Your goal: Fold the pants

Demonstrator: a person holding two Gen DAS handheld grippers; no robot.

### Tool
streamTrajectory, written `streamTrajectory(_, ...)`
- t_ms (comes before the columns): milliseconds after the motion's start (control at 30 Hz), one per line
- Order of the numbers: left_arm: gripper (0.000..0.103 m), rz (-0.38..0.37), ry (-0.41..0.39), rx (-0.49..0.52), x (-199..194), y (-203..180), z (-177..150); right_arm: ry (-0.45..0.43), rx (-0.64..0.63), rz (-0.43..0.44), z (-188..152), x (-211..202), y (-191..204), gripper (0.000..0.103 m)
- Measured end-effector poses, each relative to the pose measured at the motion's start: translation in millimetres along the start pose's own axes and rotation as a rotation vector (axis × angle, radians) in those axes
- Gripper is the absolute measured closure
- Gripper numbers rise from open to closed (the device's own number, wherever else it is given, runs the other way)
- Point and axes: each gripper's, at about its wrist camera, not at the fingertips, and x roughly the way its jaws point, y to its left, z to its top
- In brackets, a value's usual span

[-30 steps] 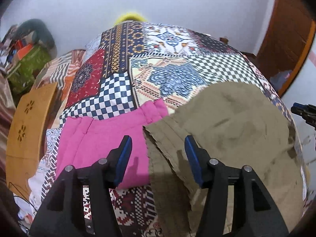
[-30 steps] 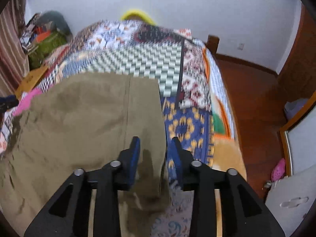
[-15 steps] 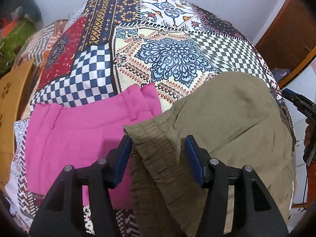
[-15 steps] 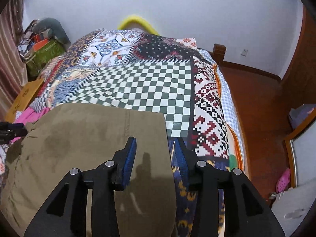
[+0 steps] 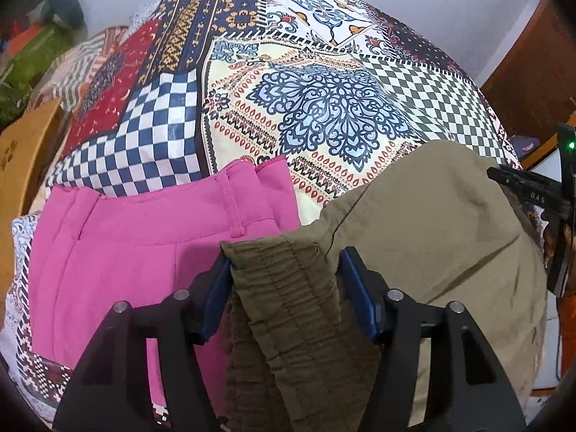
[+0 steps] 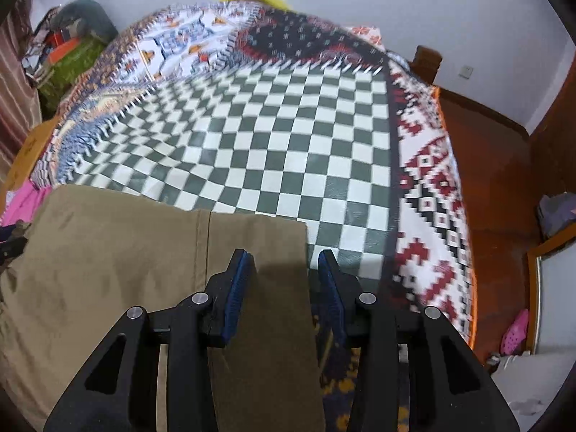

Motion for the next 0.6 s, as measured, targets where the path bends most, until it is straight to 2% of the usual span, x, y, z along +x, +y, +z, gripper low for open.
streamTrajectory(67, 0.046, 0.032, -0.019, 0.035, -0.2, -4.9, -0.9, -0.019, 0.02, 0.024, 0.4, 0.4, -1.8, 0.066)
streamTrajectory(133, 0.048, 0.1, -0.06, 0.112, -3.0, -16.1, -4.2, -0.024, 0.031, 0.038, 0.5, 2.0, -1.6, 0.067)
streamTrajectory(167, 0.049, 0.128, -0.073, 0.14, -4.0, -20.1, -5.6, -0.027, 0.019, 0.039, 0.4, 2.3, 0.9, 0.071)
streamTrajectory(200, 0.05, 0.165, -0.092, 0.174, -5.8, -25.9, -7.6, -0.023, 0.003, 0.027, 0.9, 3.1, 3.4, 0.082)
streamTrajectory(300, 0.052, 0.23, -0.136, 0.226, -11.9, -33.8, -10.1, -0.039, -0.024, -0.003, -0.4, 0.2, 6.9, 0.09)
streamTrajectory(433, 0.054, 0.242, -0.161, 0.23, -20.7, -30.8, -5.2, -0.106, -0.026, -0.049, -0.8, -12.5, 3.9, 0.1)
streamTrajectory(600, 0.054, 0.275, -0.182, 0.237, -26.5, -33.0, 6.9, -0.168, -0.046, -0.099, 7.8, -30.1, 5.5, 0.101)
